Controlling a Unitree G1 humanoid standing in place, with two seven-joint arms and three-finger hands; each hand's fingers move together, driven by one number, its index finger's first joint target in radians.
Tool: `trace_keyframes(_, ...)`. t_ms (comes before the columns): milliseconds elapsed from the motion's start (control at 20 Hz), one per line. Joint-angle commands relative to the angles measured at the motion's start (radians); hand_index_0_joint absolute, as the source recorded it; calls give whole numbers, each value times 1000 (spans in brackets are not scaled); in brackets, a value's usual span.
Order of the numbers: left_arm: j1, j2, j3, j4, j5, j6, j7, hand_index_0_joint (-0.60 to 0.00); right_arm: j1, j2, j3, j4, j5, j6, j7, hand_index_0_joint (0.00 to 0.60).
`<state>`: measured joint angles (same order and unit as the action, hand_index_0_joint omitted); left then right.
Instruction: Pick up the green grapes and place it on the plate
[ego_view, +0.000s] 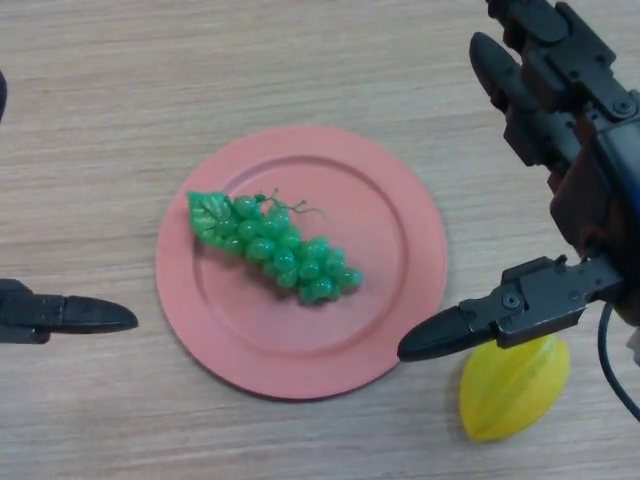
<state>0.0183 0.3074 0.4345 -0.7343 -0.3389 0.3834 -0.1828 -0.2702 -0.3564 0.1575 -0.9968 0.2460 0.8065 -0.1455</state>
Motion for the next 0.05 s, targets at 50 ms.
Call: trace_keyframes(50, -10, 27, 80, -62, -10, -69, -11, 0, -40, 2, -34, -50, -43, -111, 13, 0)
